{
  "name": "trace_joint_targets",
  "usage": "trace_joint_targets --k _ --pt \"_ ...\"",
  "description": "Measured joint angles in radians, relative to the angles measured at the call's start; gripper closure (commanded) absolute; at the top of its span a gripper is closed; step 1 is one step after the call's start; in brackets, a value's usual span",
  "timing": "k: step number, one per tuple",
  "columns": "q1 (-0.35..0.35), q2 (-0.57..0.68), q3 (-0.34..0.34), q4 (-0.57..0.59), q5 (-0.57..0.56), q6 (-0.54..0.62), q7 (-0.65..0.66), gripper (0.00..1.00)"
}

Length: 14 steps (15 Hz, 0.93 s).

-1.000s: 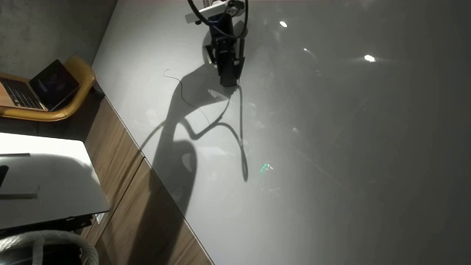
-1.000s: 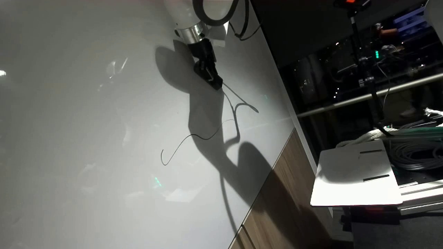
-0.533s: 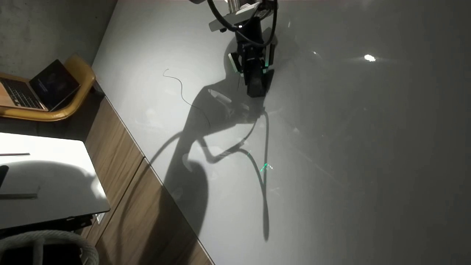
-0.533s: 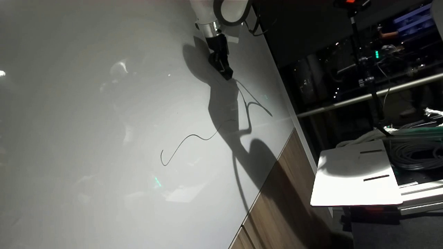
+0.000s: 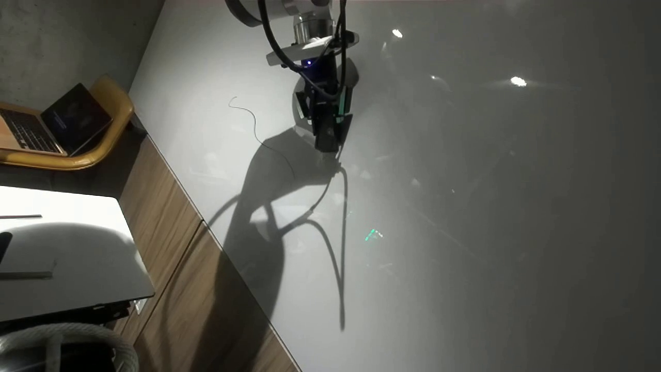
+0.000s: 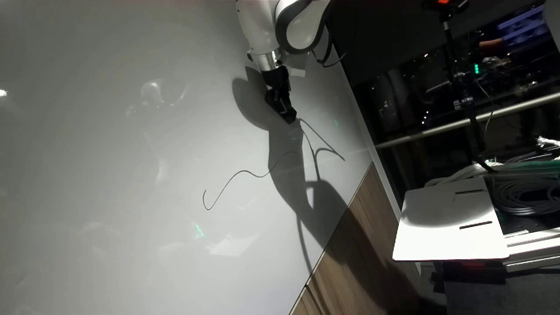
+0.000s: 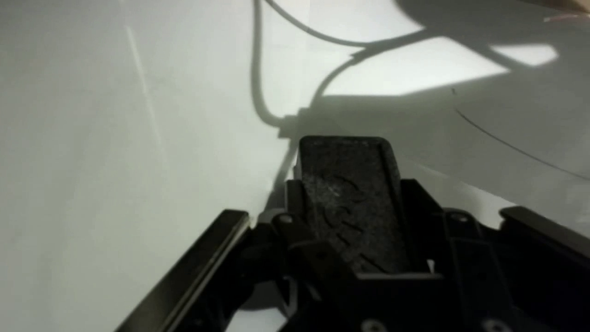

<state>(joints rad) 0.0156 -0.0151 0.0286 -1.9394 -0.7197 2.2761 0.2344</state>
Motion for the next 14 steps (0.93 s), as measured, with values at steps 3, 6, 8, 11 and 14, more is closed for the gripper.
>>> trace_joint_targets --k 3,6,8,11,14 --pt "0.031 0.014 0.031 0.032 0.0 -0.06 0.005 0.7" --pt "0.056 0.023 0.049 0.077 0.0 -0.125 0.003 0.7" --pt "0.071 0.026 0.059 0.11 0.0 -0.167 -0.005 0.7" --pt "0.085 0.024 0.068 0.169 -0.002 -0.229 -0.038 0.7" --pt "0.095 0.01 0.071 0.21 -0.003 -0.256 -0.066 0.7"
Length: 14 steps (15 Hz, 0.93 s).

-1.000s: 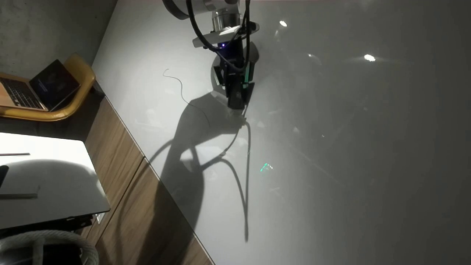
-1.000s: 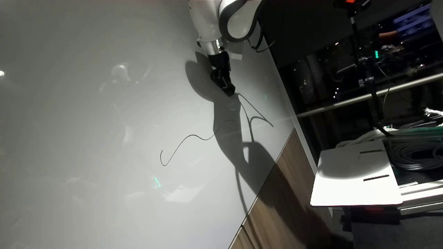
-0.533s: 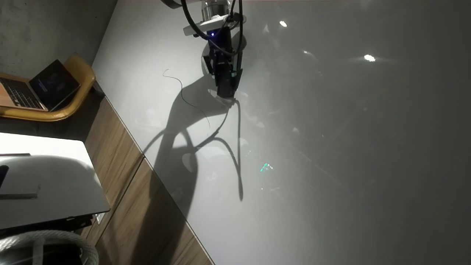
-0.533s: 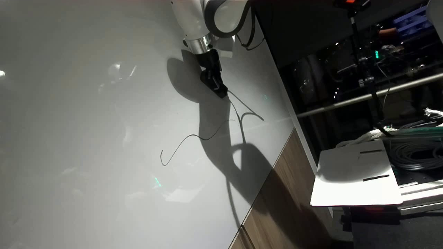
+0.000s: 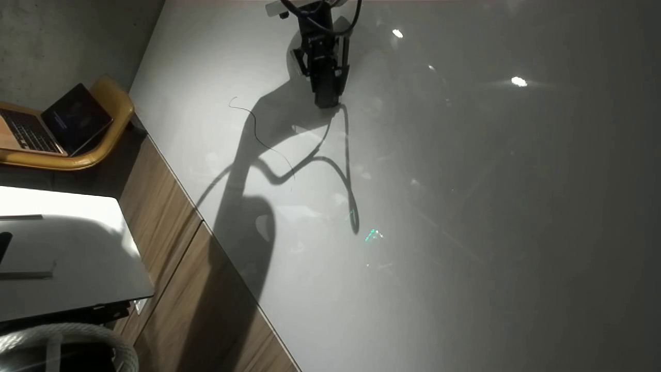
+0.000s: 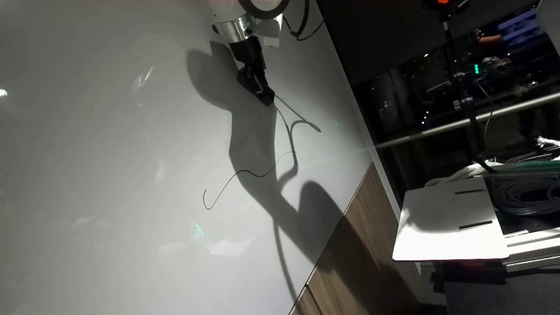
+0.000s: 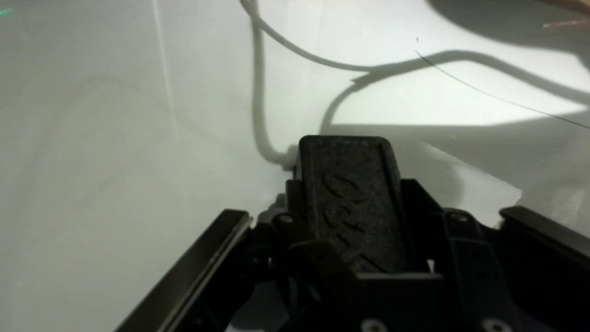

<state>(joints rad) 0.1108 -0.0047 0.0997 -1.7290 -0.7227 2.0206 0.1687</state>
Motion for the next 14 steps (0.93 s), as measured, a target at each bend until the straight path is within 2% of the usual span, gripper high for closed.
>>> trace_joint_targets --k 5,9,14 --pt "0.004 0.016 0.005 -0.046 0.0 0.03 0.009 0.7" --pt "-0.01 0.054 -0.006 -0.15 0.001 0.13 0.057 0.7" --pt "-0.04 0.076 -0.039 -0.222 0.006 0.23 0.078 0.7"
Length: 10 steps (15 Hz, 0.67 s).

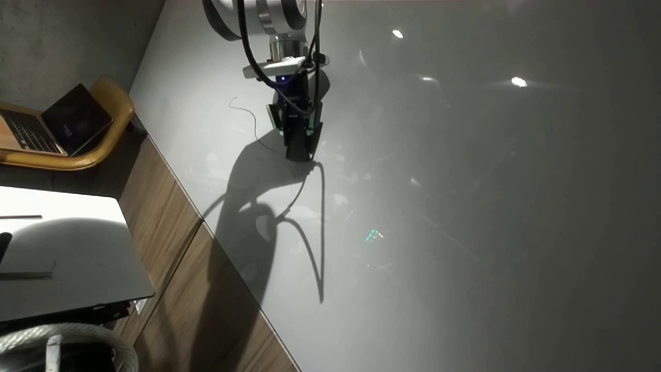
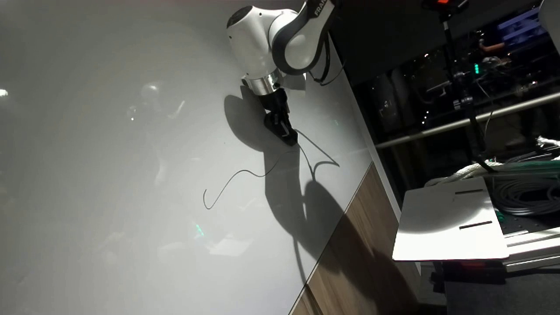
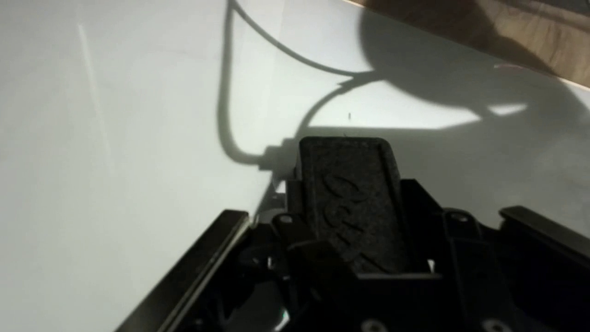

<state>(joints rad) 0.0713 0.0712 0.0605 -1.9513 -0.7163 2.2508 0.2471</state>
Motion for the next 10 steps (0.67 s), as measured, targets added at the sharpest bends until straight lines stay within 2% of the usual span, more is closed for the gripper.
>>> trace_joint_targets --k 6,10 --pt "-0.073 0.037 -0.073 -0.098 0.001 0.198 0.0 0.7" --pt "-0.085 0.078 -0.087 -0.111 0.017 0.247 0.0 0.7"
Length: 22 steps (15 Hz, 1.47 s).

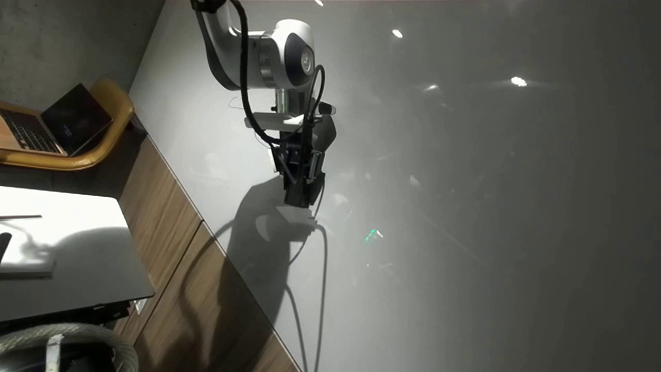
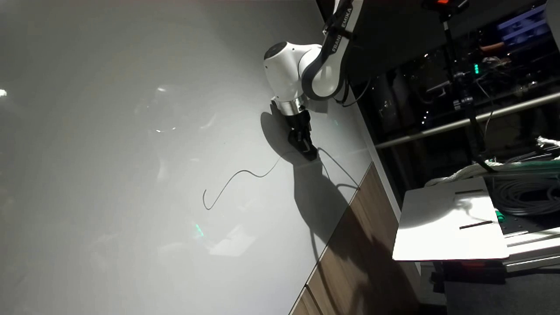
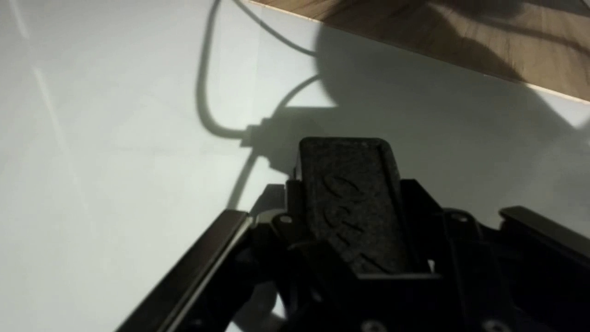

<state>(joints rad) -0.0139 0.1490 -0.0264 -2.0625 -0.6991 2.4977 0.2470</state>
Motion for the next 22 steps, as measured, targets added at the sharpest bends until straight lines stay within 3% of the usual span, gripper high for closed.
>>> trace_joint_targets --k 8,14,22 --pt "0.083 -0.029 0.047 0.004 0.054 -0.012 0.023 0.7" --pt "0.181 -0.019 0.124 0.067 0.057 -0.074 0.073 0.7" --pt "0.257 0.028 0.158 0.138 0.058 -0.109 0.109 0.7"
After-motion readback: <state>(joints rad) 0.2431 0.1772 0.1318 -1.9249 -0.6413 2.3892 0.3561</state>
